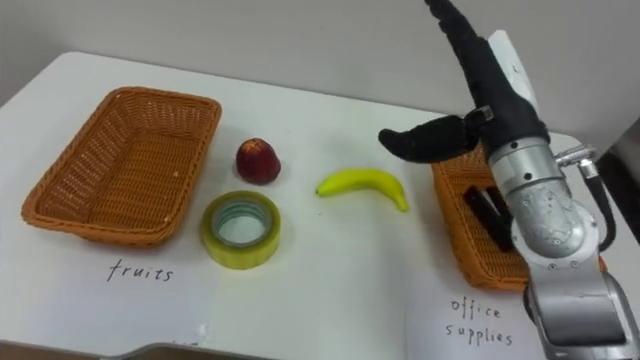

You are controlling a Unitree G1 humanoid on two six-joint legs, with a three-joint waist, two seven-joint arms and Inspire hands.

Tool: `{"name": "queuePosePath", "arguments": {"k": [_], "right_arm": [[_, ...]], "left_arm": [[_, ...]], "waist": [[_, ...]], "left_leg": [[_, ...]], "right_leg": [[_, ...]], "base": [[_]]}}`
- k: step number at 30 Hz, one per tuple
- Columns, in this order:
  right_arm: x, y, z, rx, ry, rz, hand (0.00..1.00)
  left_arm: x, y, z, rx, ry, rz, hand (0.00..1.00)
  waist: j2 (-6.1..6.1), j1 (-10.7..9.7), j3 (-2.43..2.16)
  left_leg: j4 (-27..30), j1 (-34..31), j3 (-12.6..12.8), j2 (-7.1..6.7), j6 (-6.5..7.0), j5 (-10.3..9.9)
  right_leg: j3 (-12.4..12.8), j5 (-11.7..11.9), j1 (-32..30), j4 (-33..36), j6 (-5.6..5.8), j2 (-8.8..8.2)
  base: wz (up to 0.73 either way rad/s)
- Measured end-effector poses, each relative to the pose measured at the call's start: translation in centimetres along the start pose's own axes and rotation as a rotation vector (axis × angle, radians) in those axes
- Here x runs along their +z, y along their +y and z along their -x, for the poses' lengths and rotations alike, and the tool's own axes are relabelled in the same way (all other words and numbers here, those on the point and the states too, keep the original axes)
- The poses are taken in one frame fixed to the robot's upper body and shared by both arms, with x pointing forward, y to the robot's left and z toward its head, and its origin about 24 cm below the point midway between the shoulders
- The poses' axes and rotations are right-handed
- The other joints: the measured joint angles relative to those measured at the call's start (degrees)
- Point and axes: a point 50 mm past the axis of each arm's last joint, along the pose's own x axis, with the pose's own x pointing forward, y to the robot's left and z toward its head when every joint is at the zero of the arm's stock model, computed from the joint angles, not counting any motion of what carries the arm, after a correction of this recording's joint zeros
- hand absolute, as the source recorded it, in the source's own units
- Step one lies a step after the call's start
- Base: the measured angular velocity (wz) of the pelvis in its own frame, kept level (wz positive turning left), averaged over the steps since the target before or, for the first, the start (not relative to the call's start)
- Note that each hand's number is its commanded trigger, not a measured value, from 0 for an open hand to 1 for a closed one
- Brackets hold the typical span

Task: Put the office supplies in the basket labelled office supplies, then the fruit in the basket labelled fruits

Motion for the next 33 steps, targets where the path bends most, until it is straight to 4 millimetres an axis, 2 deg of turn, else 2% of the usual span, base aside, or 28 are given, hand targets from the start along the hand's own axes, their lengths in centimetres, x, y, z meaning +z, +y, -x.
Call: {"name": "queuePosePath", "arguments": {"k": [4, 6, 11, 16, 23, 28, 31, 33], "right_arm": [[-0.2, 0.9, -0.1, 0.040, 0.026, -0.006, 0.00], [-0.2, 1.7, -0.1, 0.077, 0.032, -0.010, 0.00], [-0.4, 2.0, -0.1, 0.099, 0.053, -0.016, 0.00], [-0.6, 3.7, -0.2, 0.153, 0.070, -0.046, 0.00], [-3.0, 5.2, -0.3, 0.228, 0.184, -0.048, 0.00], [-3.1, 5.6, -0.3, 0.243, 0.195, -0.041, 0.00], [-3.8, 6.1, -0.2, 0.262, 0.223, -0.044, 0.00], [-3.9, 7.3, -0.4, 0.314, 0.233, -0.040, 0.00]], "left_arm": [[0.2, 0.1, 0.1, -0.003, 0.001, -0.011, 0.00], [0.2, 0.2, 0.0, 0.000, 0.005, -0.014, 0.00], [0.3, 0.2, 0.0, 0.002, 0.010, -0.022, 0.00], [0.2, 0.0, 0.1, 0.001, 0.019, -0.033, 0.00], [0.9, 0.5, -0.1, 0.015, 0.007, -0.054, 0.00], [0.8, 0.4, 0.1, 0.019, 0.004, -0.064, 0.00], [0.8, 0.3, 0.1, 0.014, 0.005, -0.080, 0.00], [0.6, 0.2, 0.2, 0.001, 0.008, -0.090, 0.00]], "waist": [[-0.28, 1.03, -0.04], [-0.50, 1.12, 0.08], [-0.62, 1.62, 0.27], [-0.75, 2.82, 0.42], [-0.62, 4.77, 0.50], [-0.20, 5.16, 0.72], [-0.10, 6.33, 0.67], [-0.12, 6.49, 0.65]], "left_leg": [[0.01, 0.03, -0.67, -0.19, 0.06, 0.04], [0.13, -0.42, -1.51, -0.22, 0.07, 0.04], [1.00, -1.53, -3.00, -0.37, 0.04, 0.05], [1.46, -2.02, -3.26, -0.59, 0.06, 0.09], [1.84, -2.48, -4.04, -1.17, 0.32, 0.08], [1.69, -3.15, -4.43, -1.13, 0.31, 0.08], [1.65, -3.10, -4.47, -1.10, 0.30, 0.09], [1.72, -2.97, -4.63, -1.10, 0.30, 0.10]], "right_leg": [[-0.55, -0.04, 0.23, 0.07, 0.12, -0.02], [-1.83, -0.05, 0.21, 0.15, 0.12, -0.08], [-3.42, -0.05, 0.22, 0.05, 0.12, -0.25], [-3.39, -0.14, 0.08, -0.01, 0.16, -0.54], [-3.61, -0.35, 0.24, 0.13, 0.56, -0.80], [-4.82, -0.36, -0.02, 0.12, 0.57, -0.84], [-5.02, -0.36, 0.03, 0.10, 0.58, -0.80], [-5.18, -0.36, 0.24, 0.10, 0.58, -0.82]], "base": [[0.09], [0.19], [0.17], [0.02], [0.07], [0.06], [0.03], [0.05]]}}
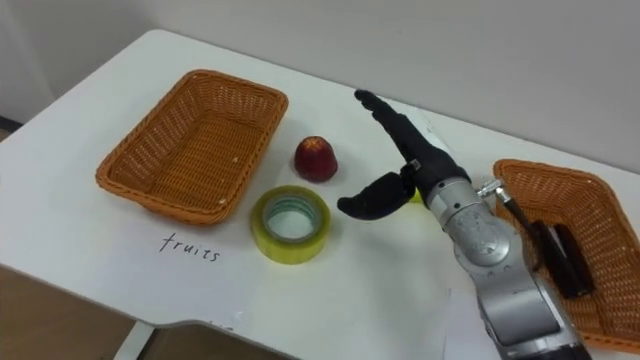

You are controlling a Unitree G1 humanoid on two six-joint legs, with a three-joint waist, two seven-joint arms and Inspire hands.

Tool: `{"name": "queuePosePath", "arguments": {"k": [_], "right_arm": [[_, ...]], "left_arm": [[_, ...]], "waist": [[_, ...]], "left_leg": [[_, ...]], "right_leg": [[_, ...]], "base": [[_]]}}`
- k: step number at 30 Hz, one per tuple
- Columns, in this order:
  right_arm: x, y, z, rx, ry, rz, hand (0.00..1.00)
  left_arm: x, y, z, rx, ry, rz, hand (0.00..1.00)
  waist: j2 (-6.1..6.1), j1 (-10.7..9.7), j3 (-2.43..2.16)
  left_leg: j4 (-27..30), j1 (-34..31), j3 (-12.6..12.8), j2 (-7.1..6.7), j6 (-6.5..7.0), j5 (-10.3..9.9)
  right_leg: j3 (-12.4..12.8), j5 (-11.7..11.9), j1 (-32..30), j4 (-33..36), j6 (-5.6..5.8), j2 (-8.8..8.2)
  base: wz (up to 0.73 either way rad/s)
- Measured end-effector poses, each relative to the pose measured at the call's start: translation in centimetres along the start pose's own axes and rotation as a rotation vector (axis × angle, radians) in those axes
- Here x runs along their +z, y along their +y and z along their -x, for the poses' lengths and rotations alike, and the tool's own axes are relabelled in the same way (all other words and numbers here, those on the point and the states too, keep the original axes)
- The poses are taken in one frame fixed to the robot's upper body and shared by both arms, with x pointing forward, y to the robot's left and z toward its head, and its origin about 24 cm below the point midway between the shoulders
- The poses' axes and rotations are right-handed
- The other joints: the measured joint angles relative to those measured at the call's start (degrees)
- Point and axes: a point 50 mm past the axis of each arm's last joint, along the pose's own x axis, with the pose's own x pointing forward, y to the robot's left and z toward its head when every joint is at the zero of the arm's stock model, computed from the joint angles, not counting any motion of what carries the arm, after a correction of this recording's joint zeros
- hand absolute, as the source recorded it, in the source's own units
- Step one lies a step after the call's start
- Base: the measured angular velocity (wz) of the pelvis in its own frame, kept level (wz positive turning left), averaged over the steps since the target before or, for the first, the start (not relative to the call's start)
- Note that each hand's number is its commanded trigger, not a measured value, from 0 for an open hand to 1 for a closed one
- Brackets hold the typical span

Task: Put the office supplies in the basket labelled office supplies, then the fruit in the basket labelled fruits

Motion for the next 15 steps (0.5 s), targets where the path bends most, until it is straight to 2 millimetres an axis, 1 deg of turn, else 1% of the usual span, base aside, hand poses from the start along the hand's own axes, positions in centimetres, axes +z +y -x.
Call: {"name": "queuePosePath", "arguments": {"k": [3, 5, 8, 12, 15], "right_arm": [[0.1, 1.1, -0.2, 0.038, 0.002, -0.003, 0.00], [0.1, 1.6, -0.3, 0.057, 0.003, -0.007, 0.00], [-0.3, 1.7, -0.3, 0.060, 0.021, -0.013, 0.00], [-0.5, 1.8, -0.3, 0.061, 0.037, -0.016, 0.00], [-0.7, 1.9, -0.4, 0.063, 0.046, -0.021, 0.00]], "left_arm": [[-0.3, -0.2, 0.2, -0.006, 0.005, -0.004, 0.00], [-0.5, -0.3, 0.2, -0.009, 0.017, -0.004, 0.00], [-0.5, -0.2, 0.3, -0.008, 0.019, -0.004, 0.00], [-0.6, -0.3, 0.3, -0.011, 0.025, -0.008, 0.00], [-0.7, -0.5, 0.3, -0.016, 0.032, -0.011, 0.00]], "waist": [[-0.06, 0.16, -0.04], [-0.08, 0.75, -0.05], [-0.08, 1.26, -0.05], [-0.05, 1.34, -0.04], [-0.06, 1.37, -0.05]], "left_leg": [[0.02, -0.05, -0.30, -0.07, 0.00, 0.00], [0.04, -0.04, -0.35, -0.08, 0.00, 0.00], [0.05, -0.09, -0.85, -0.16, 0.01, 0.00], [0.10, -0.08, -1.65, -0.21, -0.03, 0.02], [0.11, -0.08, -1.75, -0.22, -0.10, 0.15]], "right_leg": [[-0.35, 0.00, 0.07, 0.00, 0.00, -0.06], [-0.46, 0.00, 0.11, 0.00, 0.00, -0.09], [-0.92, 0.00, 0.36, 0.01, 0.00, -0.13], [-1.95, -0.01, 1.00, -0.02, 0.02, -0.14], [-2.17, -0.01, 1.05, 0.03, 0.02, -0.16]], "base": [[0.05], [0.00], [0.08], [0.13], [0.02]]}}
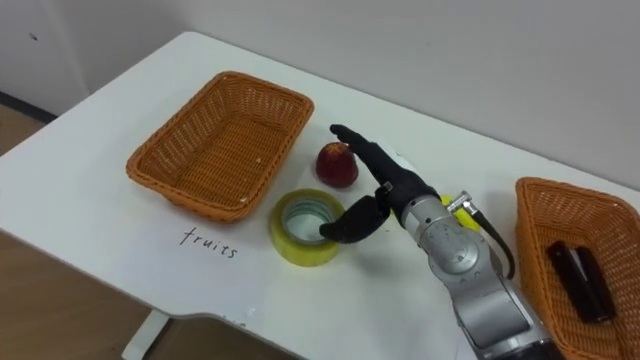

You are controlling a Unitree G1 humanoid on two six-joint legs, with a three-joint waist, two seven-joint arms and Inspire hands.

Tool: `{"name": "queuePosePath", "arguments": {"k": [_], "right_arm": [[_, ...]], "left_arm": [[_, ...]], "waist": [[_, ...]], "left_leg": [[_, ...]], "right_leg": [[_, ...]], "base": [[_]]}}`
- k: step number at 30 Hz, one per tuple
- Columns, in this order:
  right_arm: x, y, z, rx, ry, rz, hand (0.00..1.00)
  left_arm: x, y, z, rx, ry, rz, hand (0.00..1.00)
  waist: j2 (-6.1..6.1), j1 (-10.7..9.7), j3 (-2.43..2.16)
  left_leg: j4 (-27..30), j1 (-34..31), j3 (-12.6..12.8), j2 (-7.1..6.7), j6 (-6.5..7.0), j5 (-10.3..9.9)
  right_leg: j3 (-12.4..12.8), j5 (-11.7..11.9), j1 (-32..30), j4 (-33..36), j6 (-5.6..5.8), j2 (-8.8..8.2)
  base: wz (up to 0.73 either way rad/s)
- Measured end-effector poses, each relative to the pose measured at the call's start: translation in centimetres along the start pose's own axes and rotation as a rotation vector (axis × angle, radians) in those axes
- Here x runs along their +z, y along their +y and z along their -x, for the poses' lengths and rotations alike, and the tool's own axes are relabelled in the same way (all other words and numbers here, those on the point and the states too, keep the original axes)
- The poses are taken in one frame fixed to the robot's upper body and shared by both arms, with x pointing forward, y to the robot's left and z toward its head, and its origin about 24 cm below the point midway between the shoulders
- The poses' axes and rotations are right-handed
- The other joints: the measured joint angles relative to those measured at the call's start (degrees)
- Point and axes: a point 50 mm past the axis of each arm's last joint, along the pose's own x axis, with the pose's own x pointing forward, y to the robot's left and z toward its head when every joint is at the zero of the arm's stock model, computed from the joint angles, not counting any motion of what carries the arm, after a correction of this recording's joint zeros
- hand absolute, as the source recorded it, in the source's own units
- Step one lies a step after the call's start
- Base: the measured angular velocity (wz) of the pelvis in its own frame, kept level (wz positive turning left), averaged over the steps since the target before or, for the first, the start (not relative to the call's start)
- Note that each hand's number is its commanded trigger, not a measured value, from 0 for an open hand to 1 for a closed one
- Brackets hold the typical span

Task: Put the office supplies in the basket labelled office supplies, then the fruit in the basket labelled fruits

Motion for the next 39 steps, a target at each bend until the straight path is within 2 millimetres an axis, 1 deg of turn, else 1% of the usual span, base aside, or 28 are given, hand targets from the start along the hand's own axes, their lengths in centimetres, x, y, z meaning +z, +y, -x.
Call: {"name": "queuePosePath", "arguments": {"k": [6, 10, 12, 22, 26, 34, 39], "right_arm": [[-0.1, 0.1, 0.0, -0.001, 0.004, -0.004, 0.00], [-0.3, 0.1, -0.1, -0.001, 0.011, -0.008, 0.00], [-0.7, 0.3, -0.1, 0.002, 0.029, -0.011, 0.00], [-0.6, 0.5, -0.2, 0.000, 0.033, 0.012, 0.00], [-0.5, 0.4, -0.2, -0.015, 0.046, 0.102, 0.00], [0.7, -0.4, -0.8, -0.049, 0.022, 0.229, 0.00], [0.9, -0.1, -1.1, -0.054, 0.034, 0.261, 0.00]], "left_arm": [[-0.1, -0.4, 0.1, -0.016, 0.005, -0.012, 0.00], [0.0, -0.5, 0.1, -0.029, 0.001, -0.016, 0.00], [0.0, -0.6, 0.1, -0.033, 0.001, -0.021, 0.00], [0.2, -0.8, 0.1, -0.039, -0.005, -0.021, 0.00], [0.2, -0.8, 0.1, -0.041, -0.004, -0.021, 0.00], [0.3, -0.7, 0.1, -0.042, -0.005, -0.035, 0.00], [0.2, -0.9, 0.1, -0.050, 0.011, -0.056, 0.00]], "waist": [[-0.04, 0.10, -0.03], [-0.05, 0.16, -0.03], [-0.03, 0.15, -0.02], [-0.03, 0.17, -0.02], [-0.07, 0.69, -0.05], [-0.13, 1.74, -0.10], [0.00, 1.89, -0.09]], "left_leg": [[0.04, 0.00, -0.85, -0.26, -0.01, 0.21], [0.06, 0.01, -0.97, -0.38, 0.02, 0.22], [0.07, 0.01, -1.21, -0.59, 0.10, 0.27], [0.02, 0.01, -1.39, -1.03, 0.30, 0.35], [-0.03, 0.01, -1.43, -1.03, 0.31, 0.36], [-0.01, 0.03, -1.53, -1.05, 0.33, 0.37], [0.02, 0.12, -1.59, -1.03, 0.33, 0.37]], "right_leg": [[-0.32, -0.01, 0.26, -0.01, 0.00, -0.11], [-0.49, -0.04, 0.37, -0.06, 0.05, -0.22], [-0.70, -0.14, 0.47, -0.06, 0.21, -0.38], [-0.87, -0.30, 0.60, -0.07, 0.47, -0.81], [-0.86, -0.34, 0.56, -0.11, 0.51, -0.82], [-0.85, -0.34, 0.60, -0.06, 0.51, -0.81], [-0.98, -0.34, 0.63, 0.09, 0.50, -0.78]], "base": [[0.05], [0.01], [0.06], [0.00], [0.00], [0.00], [0.00]]}}
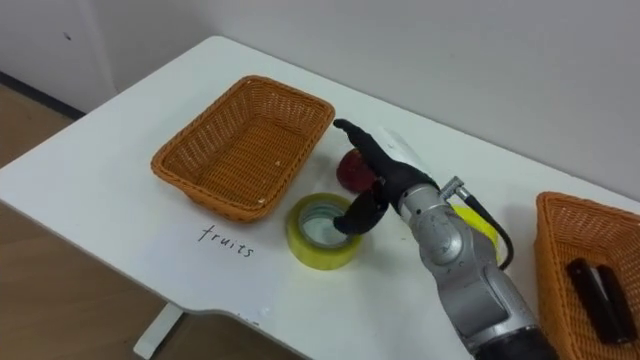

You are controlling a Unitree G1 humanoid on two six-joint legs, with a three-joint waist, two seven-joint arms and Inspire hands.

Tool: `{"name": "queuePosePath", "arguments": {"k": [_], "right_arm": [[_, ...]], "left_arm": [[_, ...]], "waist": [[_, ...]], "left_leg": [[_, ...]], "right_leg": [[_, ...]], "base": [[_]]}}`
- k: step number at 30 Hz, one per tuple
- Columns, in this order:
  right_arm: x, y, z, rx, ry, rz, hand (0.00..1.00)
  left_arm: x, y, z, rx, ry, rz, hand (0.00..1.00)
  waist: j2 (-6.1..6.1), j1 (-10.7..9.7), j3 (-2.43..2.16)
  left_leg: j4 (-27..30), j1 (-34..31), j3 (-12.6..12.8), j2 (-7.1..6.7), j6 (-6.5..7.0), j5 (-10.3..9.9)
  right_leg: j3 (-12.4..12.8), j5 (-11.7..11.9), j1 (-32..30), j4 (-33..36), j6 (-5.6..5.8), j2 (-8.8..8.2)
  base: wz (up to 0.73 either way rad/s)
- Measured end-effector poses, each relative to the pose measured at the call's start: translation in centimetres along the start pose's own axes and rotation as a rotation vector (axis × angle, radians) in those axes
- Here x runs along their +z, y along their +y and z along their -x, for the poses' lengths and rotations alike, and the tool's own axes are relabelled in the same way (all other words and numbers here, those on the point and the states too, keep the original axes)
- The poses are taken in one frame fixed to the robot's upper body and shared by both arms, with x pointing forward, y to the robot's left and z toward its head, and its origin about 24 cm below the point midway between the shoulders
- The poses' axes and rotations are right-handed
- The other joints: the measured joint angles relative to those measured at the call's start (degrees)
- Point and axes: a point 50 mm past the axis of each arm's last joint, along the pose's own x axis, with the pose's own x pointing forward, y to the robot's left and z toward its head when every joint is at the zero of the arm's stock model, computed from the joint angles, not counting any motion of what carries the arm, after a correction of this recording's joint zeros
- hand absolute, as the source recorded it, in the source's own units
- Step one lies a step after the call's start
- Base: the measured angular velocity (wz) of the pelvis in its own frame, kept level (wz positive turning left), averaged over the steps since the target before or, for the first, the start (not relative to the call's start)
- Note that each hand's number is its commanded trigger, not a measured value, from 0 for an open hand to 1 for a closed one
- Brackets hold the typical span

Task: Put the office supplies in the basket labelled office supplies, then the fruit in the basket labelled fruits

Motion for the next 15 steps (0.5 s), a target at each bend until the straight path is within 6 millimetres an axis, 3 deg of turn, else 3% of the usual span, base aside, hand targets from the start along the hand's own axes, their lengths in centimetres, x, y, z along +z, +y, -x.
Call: {"name": "queuePosePath", "arguments": {"k": [8, 15], "right_arm": [[0.2, 1.5, -0.1, 0.062, 0.007, 0.028, 0.00], [0.1, 1.4, -0.1, 0.064, 0.030, 0.124, 0.00]], "left_arm": [[0.0, -0.1, 0.0, -0.005, 0.003, -0.002, 0.00], [0.1, -0.1, 0.0, -0.023, 0.000, -0.004, 0.00]], "waist": [[0.21, -0.26, 0.00], [0.27, -0.31, -0.07]], "left_leg": [[-0.04, -0.03, -0.12, -0.03, 0.01, 0.01], [-0.03, -0.02, -0.09, -0.04, 0.01, 0.01]], "right_leg": [[-0.05, 0.00, 0.07, 0.03, 0.00, -0.06], [-0.06, 0.00, 0.05, 0.10, 0.00, -0.07]], "base": [[0.00], [0.00]]}}
